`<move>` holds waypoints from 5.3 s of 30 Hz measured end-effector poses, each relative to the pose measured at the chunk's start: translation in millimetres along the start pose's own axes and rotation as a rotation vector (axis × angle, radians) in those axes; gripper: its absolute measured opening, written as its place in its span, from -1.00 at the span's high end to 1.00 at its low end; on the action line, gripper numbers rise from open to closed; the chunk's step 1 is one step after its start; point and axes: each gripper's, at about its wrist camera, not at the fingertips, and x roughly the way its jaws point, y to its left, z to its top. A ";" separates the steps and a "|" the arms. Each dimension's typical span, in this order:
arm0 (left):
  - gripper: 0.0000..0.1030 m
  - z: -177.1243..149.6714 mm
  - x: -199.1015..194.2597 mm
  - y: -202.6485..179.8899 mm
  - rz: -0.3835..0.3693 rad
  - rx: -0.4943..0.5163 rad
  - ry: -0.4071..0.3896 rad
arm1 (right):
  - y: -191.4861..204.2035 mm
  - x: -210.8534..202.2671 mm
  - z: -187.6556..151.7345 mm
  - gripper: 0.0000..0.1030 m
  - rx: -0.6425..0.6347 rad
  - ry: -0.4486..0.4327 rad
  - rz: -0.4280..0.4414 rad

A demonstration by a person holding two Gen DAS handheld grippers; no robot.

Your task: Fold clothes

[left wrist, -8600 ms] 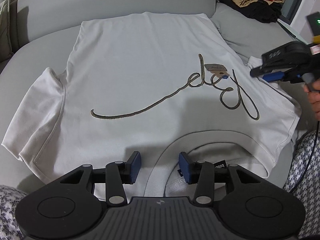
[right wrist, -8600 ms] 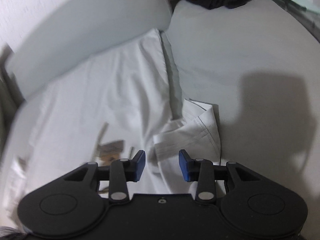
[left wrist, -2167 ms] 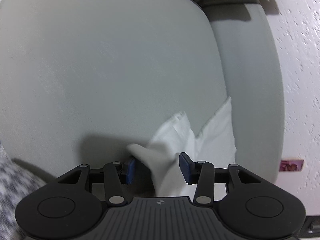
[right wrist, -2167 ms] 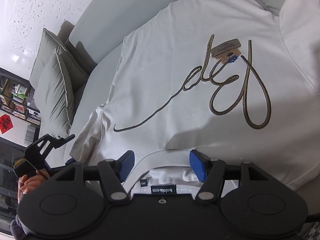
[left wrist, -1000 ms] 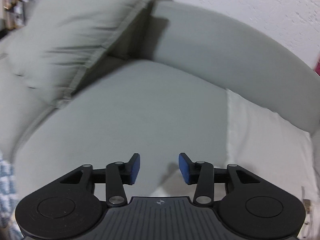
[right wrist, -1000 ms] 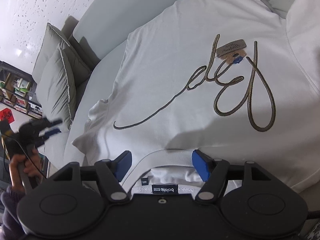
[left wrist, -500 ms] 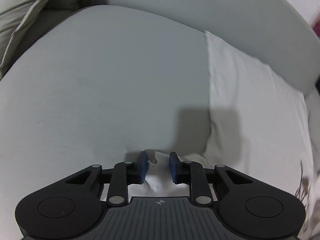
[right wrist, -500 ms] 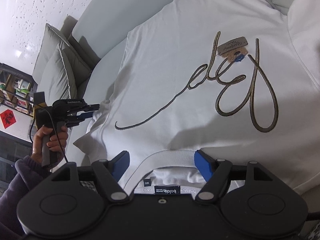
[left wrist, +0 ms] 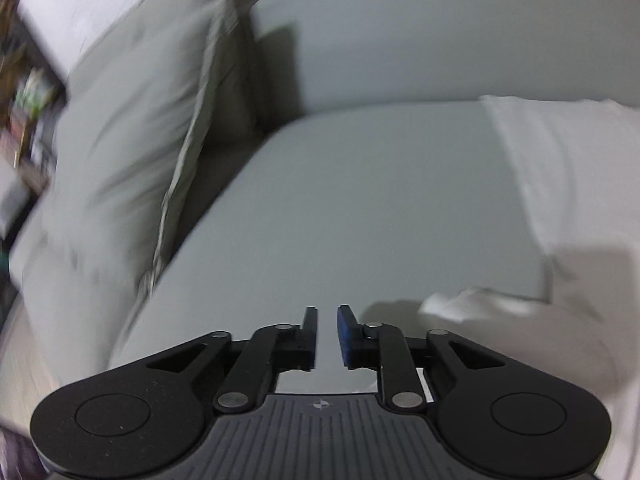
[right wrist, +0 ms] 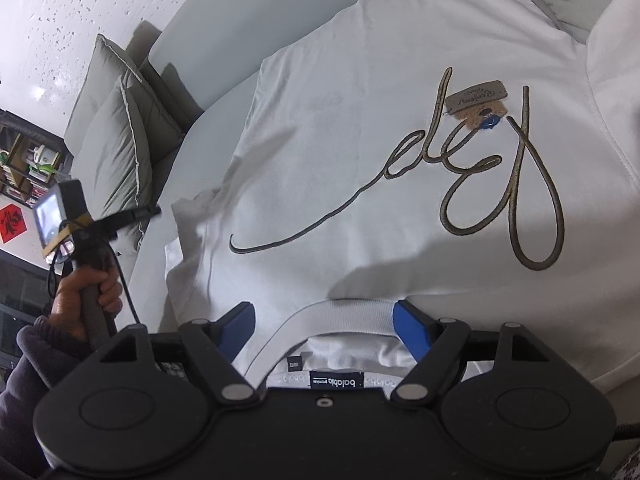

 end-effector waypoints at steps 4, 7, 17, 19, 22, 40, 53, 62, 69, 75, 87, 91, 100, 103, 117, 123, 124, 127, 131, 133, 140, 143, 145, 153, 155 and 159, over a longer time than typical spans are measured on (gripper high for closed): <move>0.25 -5.7 -18.0 28.6 -0.044 -0.086 0.026 | 1.2 -0.5 -2.0 -0.49 -0.005 -0.007 0.002; 0.10 -11.6 -28.9 34.8 -0.107 -0.124 0.051 | 4.7 -2.5 -2.2 -0.49 -0.003 -0.015 -0.004; 0.24 -31.9 18.5 54.3 -0.354 -0.536 0.286 | -7.4 -51.5 -15.7 -0.38 0.080 -0.124 0.049; 0.24 -27.3 26.3 47.5 -0.343 -0.537 0.283 | -12.7 -58.5 -17.5 -0.38 0.108 -0.142 0.052; 0.41 -20.2 27.6 32.0 -0.390 -0.503 0.268 | -16.8 -63.1 -18.4 -0.38 0.139 -0.161 0.034; 0.77 -16.4 -3.8 0.1 -0.048 -0.347 0.299 | -20.9 -54.3 -19.9 -0.40 0.136 -0.133 -0.036; 0.17 -64.1 -115.9 -13.7 -0.220 -0.212 0.112 | -51.4 -97.4 -22.3 0.39 0.107 -0.215 -0.182; 0.08 -102.5 -135.1 -139.4 -0.362 0.130 0.140 | -27.2 -62.1 -41.9 0.51 -0.191 -0.130 -0.478; 0.17 -79.7 -172.1 -100.2 -0.417 0.090 0.057 | -36.6 -112.3 -42.5 0.44 -0.063 -0.171 -0.444; 0.17 -15.5 -220.5 -34.8 -0.512 -0.103 -0.207 | 4.2 -187.4 -4.1 0.42 -0.019 -0.418 -0.167; 0.34 32.6 -110.3 -93.7 -0.458 -0.030 -0.129 | -41.6 -124.7 102.4 0.32 0.071 -0.447 -0.141; 0.78 33.7 -50.5 -127.9 -0.450 -0.019 -0.052 | -89.3 -77.6 126.1 0.80 0.119 -0.422 -0.236; 0.70 40.0 30.9 -180.3 -0.108 0.058 -0.001 | -118.7 13.5 151.4 1.00 -0.018 -0.284 -0.397; 0.72 48.0 43.9 -171.5 0.057 0.048 -0.009 | -130.7 20.5 158.4 1.00 -0.031 -0.375 -0.637; 0.57 52.0 43.4 -202.3 -0.141 0.113 -0.118 | -111.5 50.3 168.3 1.00 -0.084 -0.399 -0.337; 0.77 86.0 76.9 -178.4 0.099 0.018 -0.070 | -146.3 41.3 194.5 1.00 0.057 -0.506 -0.560; 0.76 91.5 73.2 -169.5 0.043 -0.030 -0.082 | -138.6 36.3 193.2 0.96 0.043 -0.537 -0.531; 0.65 100.0 58.9 -175.6 -0.129 -0.050 -0.155 | -116.4 32.2 190.9 0.79 -0.034 -0.590 -0.414; 0.55 90.4 67.6 -214.7 -0.135 0.097 -0.198 | -110.2 62.5 203.1 0.77 -0.079 -0.524 -0.414; 0.55 78.3 72.9 -219.2 -0.117 0.134 -0.222 | -119.4 58.2 208.4 0.60 -0.024 -0.574 -0.442; 0.54 76.4 69.9 -215.3 -0.143 0.089 -0.220 | -142.7 68.5 235.7 0.71 0.003 -0.460 -0.426; 0.53 75.9 70.4 -214.5 -0.139 0.089 -0.222 | -133.7 68.3 232.7 0.97 -0.043 -0.529 -0.516; 0.52 75.6 70.4 -214.1 -0.136 0.089 -0.223 | -132.7 70.2 230.1 0.97 -0.046 -0.560 -0.585; 0.58 97.9 47.1 -214.2 -0.232 -0.004 -0.266 | -105.6 63.2 198.6 0.78 -0.040 -0.631 -0.369; 0.49 112.0 51.3 -232.6 -0.245 0.034 -0.277 | -95.8 78.6 198.0 0.78 -0.093 -0.574 -0.230; 0.34 132.6 82.7 -271.6 -0.066 0.144 -0.319 | -80.6 130.9 201.4 0.79 -0.232 -0.493 -0.223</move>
